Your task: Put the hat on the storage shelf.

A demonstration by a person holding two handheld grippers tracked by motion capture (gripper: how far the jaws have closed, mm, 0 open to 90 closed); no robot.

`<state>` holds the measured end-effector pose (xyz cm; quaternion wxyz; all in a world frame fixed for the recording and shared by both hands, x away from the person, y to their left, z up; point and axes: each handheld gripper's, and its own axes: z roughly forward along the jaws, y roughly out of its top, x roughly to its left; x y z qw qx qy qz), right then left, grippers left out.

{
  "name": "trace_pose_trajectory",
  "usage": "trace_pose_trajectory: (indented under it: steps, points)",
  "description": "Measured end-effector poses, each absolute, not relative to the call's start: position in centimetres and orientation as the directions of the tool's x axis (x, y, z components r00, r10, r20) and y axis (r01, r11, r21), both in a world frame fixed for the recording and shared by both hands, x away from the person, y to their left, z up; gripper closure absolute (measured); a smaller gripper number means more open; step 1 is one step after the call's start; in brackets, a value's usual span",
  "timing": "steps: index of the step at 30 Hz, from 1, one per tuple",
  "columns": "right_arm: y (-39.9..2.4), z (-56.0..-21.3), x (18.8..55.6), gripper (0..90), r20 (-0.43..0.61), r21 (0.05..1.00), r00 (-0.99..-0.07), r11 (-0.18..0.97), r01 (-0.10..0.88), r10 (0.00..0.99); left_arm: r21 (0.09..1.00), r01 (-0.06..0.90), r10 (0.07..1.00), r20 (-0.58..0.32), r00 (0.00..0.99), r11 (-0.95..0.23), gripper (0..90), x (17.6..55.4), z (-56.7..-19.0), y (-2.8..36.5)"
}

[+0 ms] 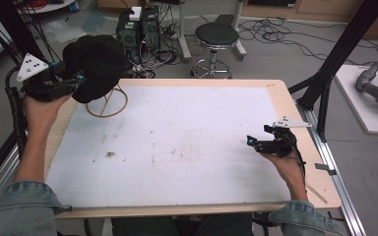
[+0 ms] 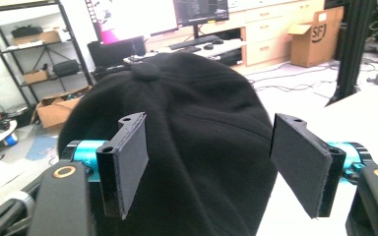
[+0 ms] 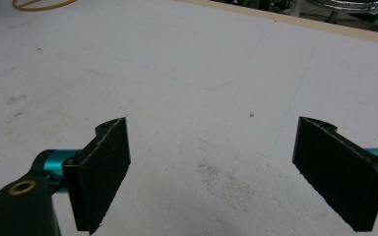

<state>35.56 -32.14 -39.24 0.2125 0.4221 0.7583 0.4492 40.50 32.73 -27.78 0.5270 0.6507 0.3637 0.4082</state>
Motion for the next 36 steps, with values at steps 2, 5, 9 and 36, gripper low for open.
trace_pose_trajectory:
  steps: [2, 5, 9, 36]
  points:
    - [-32.1, -39.2, 35.5, 14.2, 0.059, 0.860, -0.553, 0.238, 0.451, 0.831, 0.983, 0.045, 0.901, 0.146, 0.409, -0.180, 30.7, 40.1, -27.9, 32.4]
    - [-32.2, -39.1, 35.5, 14.2, 0.060, 0.863, -0.553, 0.236, 0.447, 0.831, 0.982, 0.052, 0.892, 0.144, 0.430, -0.183, 30.3, 39.4, -28.1, 31.8]
    - [-32.2, -38.9, 35.5, 14.2, 0.059, 0.867, -0.554, 0.233, 0.442, 0.831, 0.982, 0.043, 0.880, 0.146, 0.451, -0.185, 28.9, 38.5, -28.5, 30.7]
    - [-31.5, -39.3, 36.1, 14.2, 0.053, 0.859, -0.566, 0.252, 0.447, 0.823, 0.989, 0.062, 0.872, 0.090, 0.480, -0.136, 27.5, 35.1, -33.7, 30.1]
